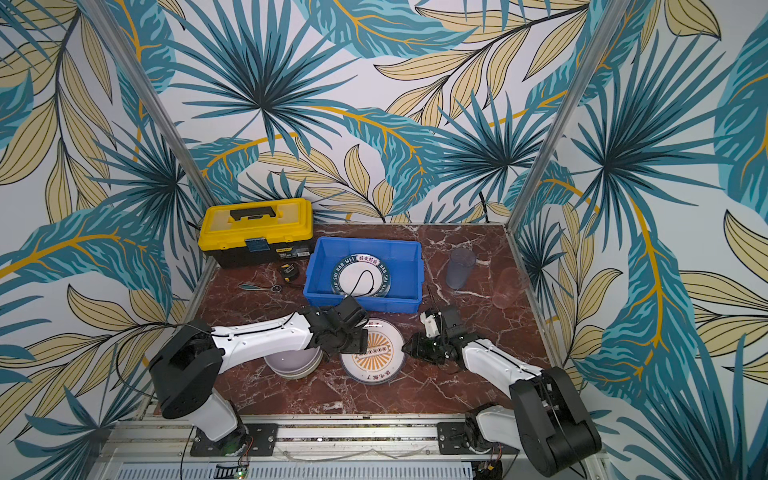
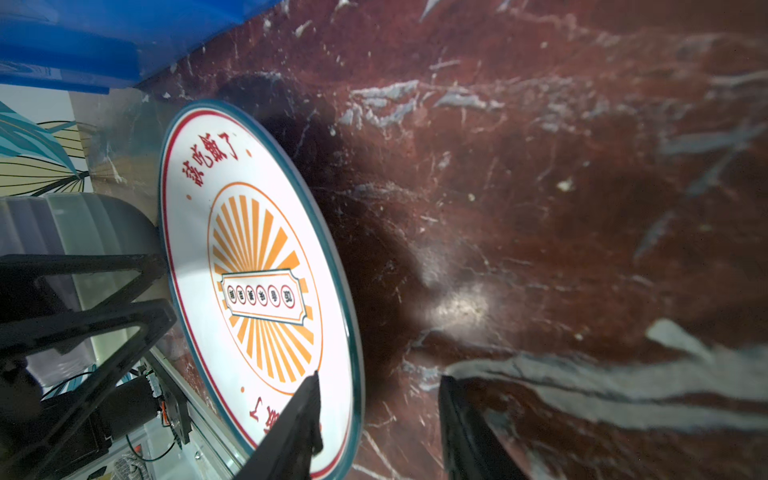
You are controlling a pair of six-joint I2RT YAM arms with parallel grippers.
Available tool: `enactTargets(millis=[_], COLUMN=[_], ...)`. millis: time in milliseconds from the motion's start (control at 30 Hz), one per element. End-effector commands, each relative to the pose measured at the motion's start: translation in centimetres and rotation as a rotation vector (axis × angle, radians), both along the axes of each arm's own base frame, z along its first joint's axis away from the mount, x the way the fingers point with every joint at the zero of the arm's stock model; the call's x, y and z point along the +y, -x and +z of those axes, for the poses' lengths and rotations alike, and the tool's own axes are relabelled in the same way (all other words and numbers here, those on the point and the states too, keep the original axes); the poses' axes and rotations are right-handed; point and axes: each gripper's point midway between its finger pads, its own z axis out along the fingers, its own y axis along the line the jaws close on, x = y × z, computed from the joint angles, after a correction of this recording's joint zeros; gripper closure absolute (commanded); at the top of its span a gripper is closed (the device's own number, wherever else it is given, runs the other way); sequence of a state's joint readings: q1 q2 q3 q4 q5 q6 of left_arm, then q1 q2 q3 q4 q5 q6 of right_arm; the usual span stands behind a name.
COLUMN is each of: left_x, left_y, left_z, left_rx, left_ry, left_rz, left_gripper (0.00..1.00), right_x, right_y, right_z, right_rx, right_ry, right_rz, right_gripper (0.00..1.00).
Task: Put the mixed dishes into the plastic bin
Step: 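Pinch the sunburst plate edge with the right gripper while left steadies it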
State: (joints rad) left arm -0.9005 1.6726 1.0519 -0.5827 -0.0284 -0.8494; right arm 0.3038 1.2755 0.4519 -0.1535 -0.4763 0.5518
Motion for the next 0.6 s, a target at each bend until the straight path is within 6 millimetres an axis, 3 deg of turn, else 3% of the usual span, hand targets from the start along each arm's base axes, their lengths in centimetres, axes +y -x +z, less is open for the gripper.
enactTargets(millis=[0, 567], left_x=[0.0, 2.1], left_y=[0.1, -0.7], left_z=[-0.5, -0.1], left_rx=[0.005, -0.07], left_ry=[-0.028, -0.191], left_rz=[0.017, 0.033], left_gripper=[0.2, 0.18], right_x=[0.8, 1.4], right_y=[-0.2, -0.1], right_z=[-0.2, -0.4], right_rx=[-0.007, -0.001], right_ry=[-0.038, -0.041], right_rz=[0.001, 0.025], right_gripper=[0.52, 0.51])
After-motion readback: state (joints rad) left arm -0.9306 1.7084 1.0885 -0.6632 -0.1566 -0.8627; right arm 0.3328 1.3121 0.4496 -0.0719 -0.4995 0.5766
